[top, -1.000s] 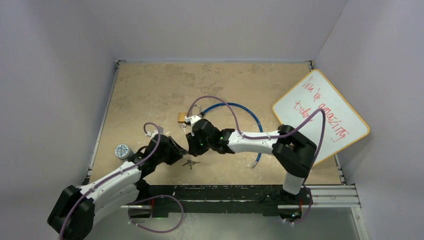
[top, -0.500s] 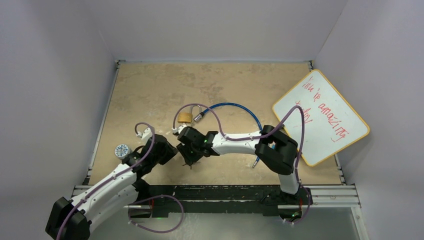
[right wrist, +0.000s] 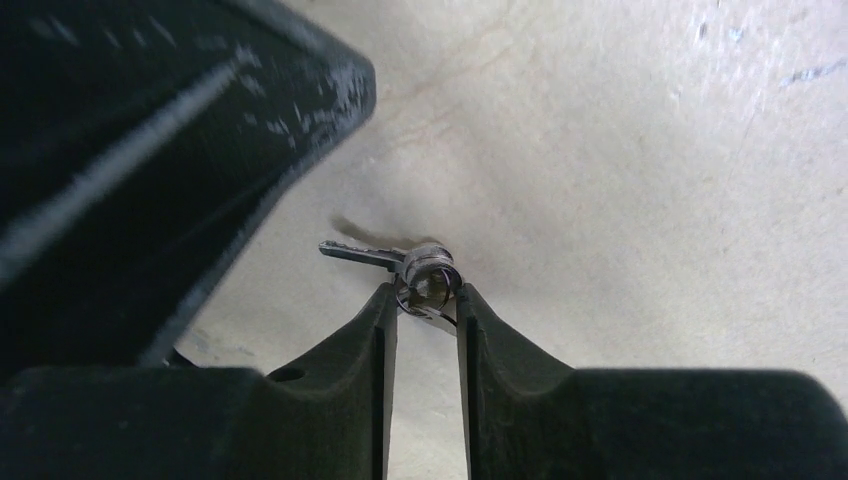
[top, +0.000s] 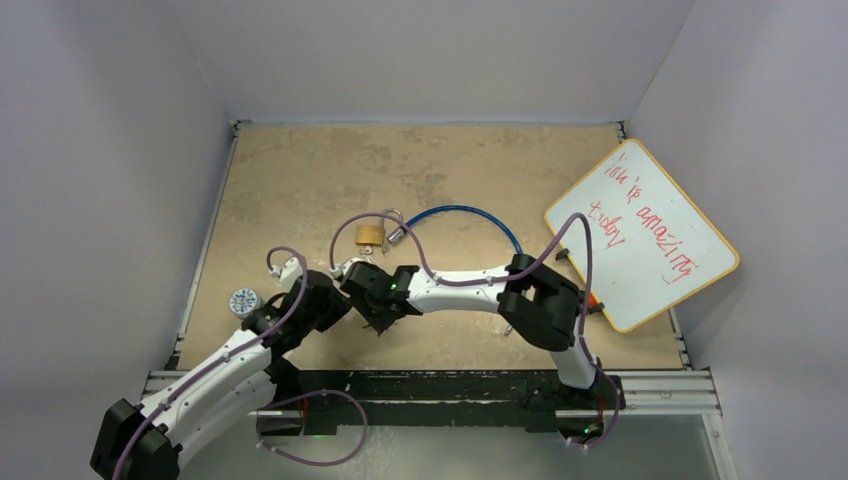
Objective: Unlock with the key
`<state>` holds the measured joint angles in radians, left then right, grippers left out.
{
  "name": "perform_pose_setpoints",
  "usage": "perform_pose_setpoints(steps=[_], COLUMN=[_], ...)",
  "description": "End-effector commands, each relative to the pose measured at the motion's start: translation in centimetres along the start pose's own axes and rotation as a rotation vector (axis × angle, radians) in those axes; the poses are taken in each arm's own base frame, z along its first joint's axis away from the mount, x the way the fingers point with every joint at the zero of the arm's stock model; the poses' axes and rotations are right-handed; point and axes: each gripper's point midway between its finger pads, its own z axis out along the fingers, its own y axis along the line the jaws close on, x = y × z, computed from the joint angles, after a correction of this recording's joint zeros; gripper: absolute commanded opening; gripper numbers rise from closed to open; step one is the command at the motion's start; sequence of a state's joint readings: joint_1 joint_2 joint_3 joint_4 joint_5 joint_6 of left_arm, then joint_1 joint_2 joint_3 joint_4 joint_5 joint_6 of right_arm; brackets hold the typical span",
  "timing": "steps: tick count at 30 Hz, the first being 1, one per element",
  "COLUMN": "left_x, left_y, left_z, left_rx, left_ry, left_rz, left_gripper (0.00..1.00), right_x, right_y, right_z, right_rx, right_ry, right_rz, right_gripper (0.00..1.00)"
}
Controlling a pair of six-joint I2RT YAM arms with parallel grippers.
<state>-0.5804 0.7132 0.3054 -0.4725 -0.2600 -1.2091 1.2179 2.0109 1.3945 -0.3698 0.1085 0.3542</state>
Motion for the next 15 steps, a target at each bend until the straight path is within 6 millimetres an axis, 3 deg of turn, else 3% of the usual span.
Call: perform_pose_setpoints(steps=[1,9,15], left_x=[-0.9,-0.8,-0.8], left_y=[-0.5,-0.6,-1.2], left_z=[-0.4,-0.8,-1.6], left_rx=[0.011,0.027,0.062], left_ry=[-0.030,-0.027,-0.010], left_rz=[0.012,0.012,0.011], left_gripper=[0.40,0.41,0.43], right_x=[1.0,0.6,-0.5], right_y=[-1.3,-0.8,-0.1], right_z=[1.4,0.1,-1.0], right_rx=[0.110,0.102,0.062], right_ry=[0.058,0.008,-0.068], right_rz=[-0.022,0.098,0.272], right_gripper=[0.25,0.01,0.00])
